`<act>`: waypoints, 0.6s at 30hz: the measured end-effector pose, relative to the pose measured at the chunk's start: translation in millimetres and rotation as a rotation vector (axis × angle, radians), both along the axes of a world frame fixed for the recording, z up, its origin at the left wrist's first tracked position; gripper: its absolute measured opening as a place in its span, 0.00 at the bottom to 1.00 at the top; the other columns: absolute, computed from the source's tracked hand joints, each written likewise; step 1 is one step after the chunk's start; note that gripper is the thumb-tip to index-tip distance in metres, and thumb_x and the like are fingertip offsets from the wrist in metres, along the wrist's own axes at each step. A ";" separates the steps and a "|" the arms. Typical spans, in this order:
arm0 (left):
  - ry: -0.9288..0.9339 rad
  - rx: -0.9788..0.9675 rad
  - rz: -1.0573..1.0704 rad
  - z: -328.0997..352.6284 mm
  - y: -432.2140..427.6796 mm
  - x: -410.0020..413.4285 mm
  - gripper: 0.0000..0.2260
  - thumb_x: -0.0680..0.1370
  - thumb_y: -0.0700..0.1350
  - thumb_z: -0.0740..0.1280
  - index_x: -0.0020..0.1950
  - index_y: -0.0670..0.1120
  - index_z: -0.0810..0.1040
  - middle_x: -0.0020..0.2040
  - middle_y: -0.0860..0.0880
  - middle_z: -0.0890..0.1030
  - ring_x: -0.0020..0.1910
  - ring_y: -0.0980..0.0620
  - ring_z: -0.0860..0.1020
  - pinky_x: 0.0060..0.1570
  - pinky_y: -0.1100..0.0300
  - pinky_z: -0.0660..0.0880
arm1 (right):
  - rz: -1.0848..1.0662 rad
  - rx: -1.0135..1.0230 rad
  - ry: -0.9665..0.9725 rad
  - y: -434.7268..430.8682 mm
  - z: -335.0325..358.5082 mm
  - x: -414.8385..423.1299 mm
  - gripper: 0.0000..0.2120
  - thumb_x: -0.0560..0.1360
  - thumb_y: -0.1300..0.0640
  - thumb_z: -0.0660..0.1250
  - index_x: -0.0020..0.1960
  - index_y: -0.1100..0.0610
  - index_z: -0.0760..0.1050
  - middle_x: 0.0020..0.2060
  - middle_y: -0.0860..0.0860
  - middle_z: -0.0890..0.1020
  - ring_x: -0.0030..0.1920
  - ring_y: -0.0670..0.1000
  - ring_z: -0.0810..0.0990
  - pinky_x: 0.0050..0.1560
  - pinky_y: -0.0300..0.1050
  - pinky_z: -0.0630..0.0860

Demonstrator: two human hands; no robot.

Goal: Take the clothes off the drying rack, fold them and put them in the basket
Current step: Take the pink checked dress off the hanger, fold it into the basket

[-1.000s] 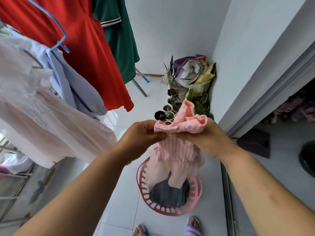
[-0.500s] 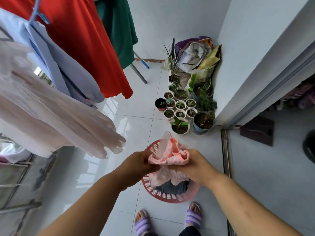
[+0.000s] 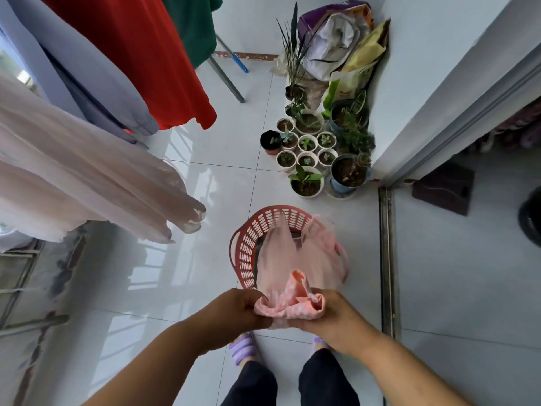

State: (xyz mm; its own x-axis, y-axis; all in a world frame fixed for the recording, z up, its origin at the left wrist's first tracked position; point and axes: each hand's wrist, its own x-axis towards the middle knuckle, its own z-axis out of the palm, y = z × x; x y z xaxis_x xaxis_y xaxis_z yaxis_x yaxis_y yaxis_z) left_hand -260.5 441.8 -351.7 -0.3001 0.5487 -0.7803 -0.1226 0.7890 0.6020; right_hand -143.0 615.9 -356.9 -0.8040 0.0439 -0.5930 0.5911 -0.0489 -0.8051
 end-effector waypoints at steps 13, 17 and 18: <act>-0.107 -0.002 0.077 -47.2 -16.8 -11.1 0.25 0.78 0.32 0.60 0.59 0.63 0.76 0.66 0.60 0.76 0.68 0.59 0.72 0.70 0.54 0.68 | -0.068 -0.031 -0.092 -1.5 -21.7 23.5 0.08 0.69 0.60 0.78 0.44 0.50 0.84 0.42 0.44 0.86 0.46 0.41 0.84 0.49 0.37 0.75; 0.116 -0.111 -0.235 -89.8 -21.0 -5.4 0.27 0.81 0.40 0.61 0.73 0.66 0.59 0.77 0.59 0.61 0.75 0.55 0.61 0.72 0.56 0.61 | -0.070 -0.080 -0.159 -2.0 -29.9 25.2 0.08 0.69 0.58 0.78 0.48 0.54 0.85 0.44 0.48 0.87 0.49 0.46 0.85 0.52 0.40 0.78; 0.155 -0.114 -0.286 -98.8 -22.3 -1.7 0.30 0.81 0.40 0.62 0.75 0.65 0.55 0.78 0.59 0.57 0.76 0.55 0.59 0.72 0.56 0.61 | -0.063 -0.086 -0.173 -2.6 -33.0 26.0 0.07 0.69 0.60 0.78 0.45 0.54 0.85 0.42 0.47 0.87 0.47 0.45 0.85 0.50 0.37 0.77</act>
